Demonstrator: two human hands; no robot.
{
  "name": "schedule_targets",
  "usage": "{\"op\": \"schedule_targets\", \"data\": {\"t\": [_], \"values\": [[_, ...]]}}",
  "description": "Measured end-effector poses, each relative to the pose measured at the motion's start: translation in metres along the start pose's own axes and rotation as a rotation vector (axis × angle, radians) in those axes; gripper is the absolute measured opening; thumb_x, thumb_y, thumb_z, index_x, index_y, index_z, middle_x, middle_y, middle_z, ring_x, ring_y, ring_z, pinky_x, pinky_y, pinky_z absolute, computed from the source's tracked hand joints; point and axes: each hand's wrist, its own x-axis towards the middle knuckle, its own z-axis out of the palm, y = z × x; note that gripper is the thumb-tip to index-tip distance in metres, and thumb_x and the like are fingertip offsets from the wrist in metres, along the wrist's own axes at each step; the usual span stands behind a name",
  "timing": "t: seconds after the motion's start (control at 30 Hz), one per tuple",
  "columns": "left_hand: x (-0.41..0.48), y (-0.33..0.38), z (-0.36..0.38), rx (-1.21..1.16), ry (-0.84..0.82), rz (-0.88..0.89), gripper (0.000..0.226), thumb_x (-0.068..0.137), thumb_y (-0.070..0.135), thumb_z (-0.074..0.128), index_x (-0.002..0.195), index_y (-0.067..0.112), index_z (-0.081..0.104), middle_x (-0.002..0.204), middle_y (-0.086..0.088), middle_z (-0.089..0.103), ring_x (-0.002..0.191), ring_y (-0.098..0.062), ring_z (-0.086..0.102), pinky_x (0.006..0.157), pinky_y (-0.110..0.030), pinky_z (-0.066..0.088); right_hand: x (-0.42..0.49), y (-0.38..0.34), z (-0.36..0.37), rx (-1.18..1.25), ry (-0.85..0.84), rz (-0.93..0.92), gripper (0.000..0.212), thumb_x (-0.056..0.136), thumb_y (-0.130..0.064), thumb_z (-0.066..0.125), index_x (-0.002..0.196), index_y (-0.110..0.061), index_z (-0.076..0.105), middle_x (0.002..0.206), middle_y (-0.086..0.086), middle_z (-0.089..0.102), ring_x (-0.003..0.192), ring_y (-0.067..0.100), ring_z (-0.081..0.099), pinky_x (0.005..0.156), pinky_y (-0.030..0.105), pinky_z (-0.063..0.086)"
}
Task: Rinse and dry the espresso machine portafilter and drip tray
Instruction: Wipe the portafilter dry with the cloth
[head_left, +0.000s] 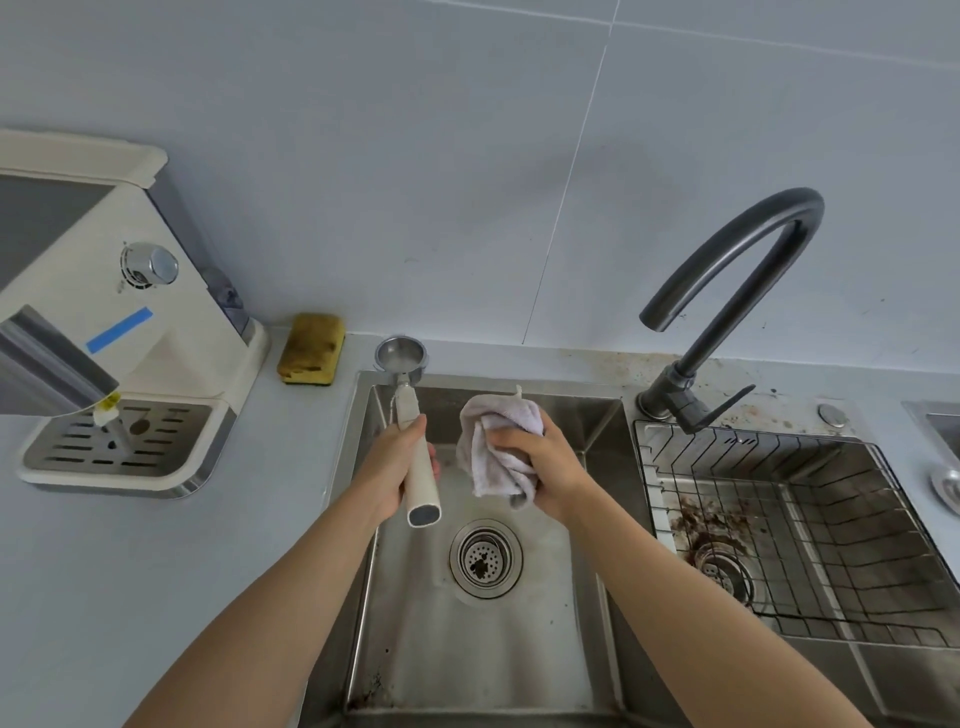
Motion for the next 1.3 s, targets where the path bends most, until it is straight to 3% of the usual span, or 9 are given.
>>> {"op": "schedule_targets", "data": {"t": [0.2, 0.4, 0.5, 0.63, 0.77, 0.93, 1.07, 1.17, 1.3], "values": [[0.001, -0.019, -0.007, 0.069, 0.026, -0.024, 0.010, 0.094, 0.020, 0.051, 0.094, 0.011, 0.047, 0.062, -0.006, 0.047, 0.049, -0.018, 0.047, 0.050, -0.027, 0.044, 0.035, -0.017, 0.001, -0.208, 0.198, -0.005, 0.012, 0.084, -0.001, 0.055, 0.094, -0.008, 0.060, 0.084, 0.009, 0.063, 0.081, 0.022, 0.062, 0.078, 0.037, 0.053], [0.012, -0.034, -0.012, 0.042, 0.064, -0.050, 0.010, 0.095, 0.018, 0.049, 0.088, 0.011, 0.046, 0.062, -0.006, 0.046, 0.046, -0.017, 0.045, 0.047, -0.025, 0.042, 0.113, -0.030, -0.006, -0.698, 0.442, 0.019, 0.025, 0.078, -0.021, 0.063, 0.096, -0.008, 0.052, 0.103, 0.016, 0.059, 0.087, 0.028, 0.059, 0.079, 0.038, 0.051], [0.020, -0.039, -0.017, 0.036, 0.075, -0.058, 0.011, 0.095, 0.018, 0.048, 0.088, 0.011, 0.045, 0.061, -0.005, 0.046, 0.044, -0.016, 0.044, 0.046, -0.025, 0.041, 0.147, -0.035, -0.008, -0.954, 0.547, 0.091, 0.038, 0.080, -0.028, 0.057, 0.112, -0.010, 0.049, 0.120, 0.012, 0.042, 0.109, 0.031, 0.048, 0.090, 0.043, 0.047], [0.028, -0.042, -0.023, 0.045, 0.093, -0.072, 0.011, 0.095, 0.018, 0.048, 0.087, 0.010, 0.045, 0.062, -0.005, 0.046, 0.042, -0.015, 0.045, 0.044, -0.023, 0.041, 0.186, -0.029, 0.001, -1.048, 0.613, 0.176, 0.052, 0.083, -0.038, 0.052, 0.128, -0.014, 0.037, 0.129, 0.009, 0.031, 0.120, 0.030, 0.032, 0.097, 0.042, 0.035], [0.035, -0.046, -0.027, 0.041, 0.101, -0.081, 0.011, 0.094, 0.018, 0.049, 0.088, 0.010, 0.046, 0.062, -0.005, 0.047, 0.040, -0.013, 0.045, 0.043, -0.022, 0.041, 0.210, -0.007, 0.018, -1.004, 0.570, 0.358, 0.072, 0.081, -0.050, 0.046, 0.140, -0.023, 0.015, 0.143, -0.001, 0.016, 0.131, 0.023, 0.016, 0.107, 0.044, 0.018], [0.040, -0.051, -0.029, 0.039, 0.094, -0.115, 0.013, 0.093, 0.019, 0.051, 0.088, 0.009, 0.046, 0.062, -0.005, 0.048, 0.041, -0.014, 0.046, 0.043, -0.022, 0.042, 0.207, 0.007, 0.017, -1.006, 0.514, 0.327, 0.086, 0.078, -0.073, 0.037, 0.146, -0.028, 0.011, 0.149, -0.004, 0.010, 0.140, 0.019, 0.005, 0.111, 0.046, 0.009], [0.040, -0.054, -0.025, 0.050, 0.094, -0.128, 0.013, 0.093, 0.020, 0.051, 0.090, 0.009, 0.046, 0.064, -0.006, 0.048, 0.042, -0.015, 0.046, 0.044, -0.022, 0.042, 0.196, 0.003, 0.014, -1.197, 0.420, 0.282, 0.078, 0.086, -0.068, 0.031, 0.148, -0.033, 0.000, 0.157, 0.000, -0.012, 0.145, 0.024, -0.010, 0.112, 0.053, 0.001], [0.040, -0.053, -0.021, 0.076, 0.078, -0.116, 0.013, 0.094, 0.022, 0.051, 0.090, 0.011, 0.046, 0.066, -0.005, 0.049, 0.047, -0.016, 0.047, 0.047, -0.025, 0.044, 0.179, 0.011, 0.011, -1.436, 0.243, 0.220, 0.067, 0.092, -0.059, 0.025, 0.146, -0.039, -0.009, 0.153, 0.003, -0.029, 0.142, 0.029, -0.023, 0.110, 0.060, -0.007], [0.035, -0.049, -0.018, 0.087, 0.058, -0.102, 0.013, 0.094, 0.024, 0.051, 0.088, 0.013, 0.047, 0.067, -0.005, 0.049, 0.049, -0.016, 0.048, 0.046, -0.025, 0.044, 0.171, 0.021, 0.010, -1.469, 0.114, 0.203, 0.064, 0.095, -0.054, 0.020, 0.143, -0.040, -0.019, 0.154, 0.000, -0.027, 0.142, 0.028, -0.024, 0.108, 0.062, -0.010]]}}
